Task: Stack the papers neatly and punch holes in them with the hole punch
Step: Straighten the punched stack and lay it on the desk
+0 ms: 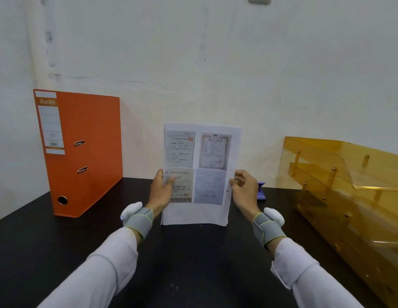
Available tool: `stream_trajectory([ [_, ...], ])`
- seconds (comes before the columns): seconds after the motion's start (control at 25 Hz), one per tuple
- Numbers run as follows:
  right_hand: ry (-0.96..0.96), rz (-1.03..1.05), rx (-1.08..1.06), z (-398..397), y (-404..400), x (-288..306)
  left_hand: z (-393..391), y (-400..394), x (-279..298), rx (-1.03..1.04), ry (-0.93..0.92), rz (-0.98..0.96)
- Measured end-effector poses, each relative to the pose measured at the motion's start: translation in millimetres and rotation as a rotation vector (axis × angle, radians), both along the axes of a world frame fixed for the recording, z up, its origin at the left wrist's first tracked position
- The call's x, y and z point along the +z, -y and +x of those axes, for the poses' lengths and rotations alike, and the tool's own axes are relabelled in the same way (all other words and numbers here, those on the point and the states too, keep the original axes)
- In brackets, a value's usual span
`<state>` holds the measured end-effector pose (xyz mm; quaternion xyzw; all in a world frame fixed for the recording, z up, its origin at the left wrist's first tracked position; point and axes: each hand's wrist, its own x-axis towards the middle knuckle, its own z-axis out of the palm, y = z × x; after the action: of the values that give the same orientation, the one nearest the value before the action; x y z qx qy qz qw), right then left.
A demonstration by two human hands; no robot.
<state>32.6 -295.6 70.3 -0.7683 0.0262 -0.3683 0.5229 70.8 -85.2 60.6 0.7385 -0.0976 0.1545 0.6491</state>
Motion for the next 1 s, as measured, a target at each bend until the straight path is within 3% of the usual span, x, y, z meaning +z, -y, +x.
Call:
stream_trajectory([
  [0.48,-0.084,0.022,-0.04,12,-3,8,15,-14,4,0.094,-0.075,0.061],
  [0.68,-0.17,0.127,-0.023,18,-10,3,19,-29,3,0.125,-0.156,0.055],
  [1.0,-0.33,0.107,-0.008,15,-17,-34,11,-44,-17,0.193,-0.256,0.288],
])
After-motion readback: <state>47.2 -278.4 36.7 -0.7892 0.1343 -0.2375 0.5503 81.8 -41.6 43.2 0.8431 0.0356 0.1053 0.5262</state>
